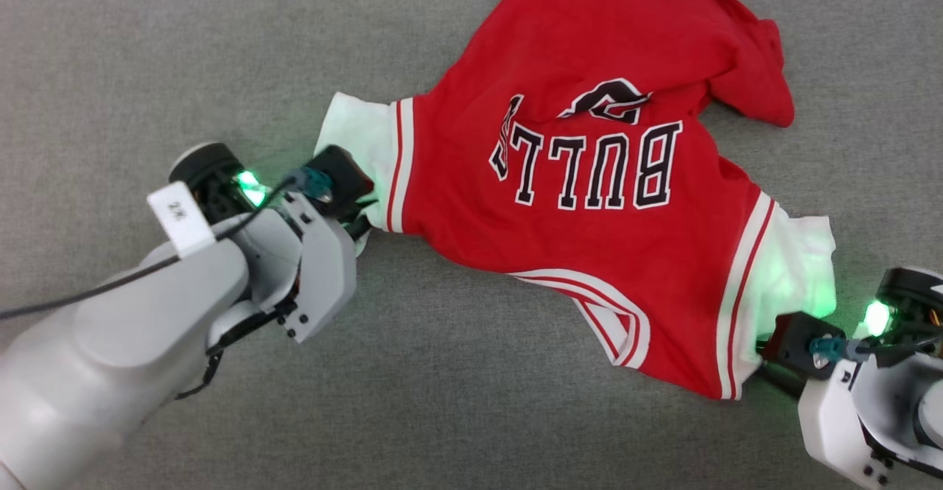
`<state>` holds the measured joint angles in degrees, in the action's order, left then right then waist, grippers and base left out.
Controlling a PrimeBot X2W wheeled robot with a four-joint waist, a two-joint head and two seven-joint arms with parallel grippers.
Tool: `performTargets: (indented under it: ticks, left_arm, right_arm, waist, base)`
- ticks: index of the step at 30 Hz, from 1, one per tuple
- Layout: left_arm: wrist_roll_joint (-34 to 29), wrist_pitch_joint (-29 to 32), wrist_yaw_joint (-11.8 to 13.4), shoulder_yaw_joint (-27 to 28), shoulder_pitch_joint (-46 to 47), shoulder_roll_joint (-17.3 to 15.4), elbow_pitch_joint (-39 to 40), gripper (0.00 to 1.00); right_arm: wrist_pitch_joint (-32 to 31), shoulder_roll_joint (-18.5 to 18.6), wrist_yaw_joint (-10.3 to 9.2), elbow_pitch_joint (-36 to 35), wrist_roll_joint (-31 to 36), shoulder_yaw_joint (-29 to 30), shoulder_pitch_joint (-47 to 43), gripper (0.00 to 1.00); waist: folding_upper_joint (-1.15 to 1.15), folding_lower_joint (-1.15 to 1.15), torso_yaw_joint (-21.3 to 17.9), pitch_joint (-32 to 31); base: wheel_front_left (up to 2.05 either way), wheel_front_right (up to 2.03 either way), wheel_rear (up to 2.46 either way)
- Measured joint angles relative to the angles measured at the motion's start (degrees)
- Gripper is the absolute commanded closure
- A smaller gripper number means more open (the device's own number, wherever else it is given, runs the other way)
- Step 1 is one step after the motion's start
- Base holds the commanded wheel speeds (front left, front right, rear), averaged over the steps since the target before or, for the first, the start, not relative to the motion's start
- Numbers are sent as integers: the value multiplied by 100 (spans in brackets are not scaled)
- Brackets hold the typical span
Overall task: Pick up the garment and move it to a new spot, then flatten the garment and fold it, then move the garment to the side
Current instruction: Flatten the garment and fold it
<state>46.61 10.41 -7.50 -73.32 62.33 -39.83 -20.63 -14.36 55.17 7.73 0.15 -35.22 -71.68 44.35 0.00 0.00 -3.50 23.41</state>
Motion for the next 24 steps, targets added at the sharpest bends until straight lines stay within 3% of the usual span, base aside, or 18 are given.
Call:
performTargets:
  ticks: [6, 12, 19, 24]
  left_arm:
    - [522, -699, 0, -10, 19, -144, -229, 100]
    - [1209, -1659, 0, 20, 20, -488, -109, 100]
    - [2068, -2448, 1, 514, -246, -1096, 1028, 100]
    - [2640, -2522, 1, 1020, -386, -1432, 2191, 100]
  right_arm:
    - [702, -153, -14, 231, -309, 232, 150, 100]
    - [1202, 215, -18, 40, -506, 1123, 97, 100]
    - [1578, 632, -18, -230, -679, 2746, -552, 100]
    - [1656, 537, -18, -371, -554, 4065, -814, 100]
  waist:
    - [0, 0, -80, -170]
    - [0, 0, -134, -427]
    - [0, 0, -88, -585]
    - [0, 0, 37, -531]
  base:
    - [0, 0, 0]
    - [0, 0, 0]
    - [0, 0, 0]
    - [0, 0, 0]
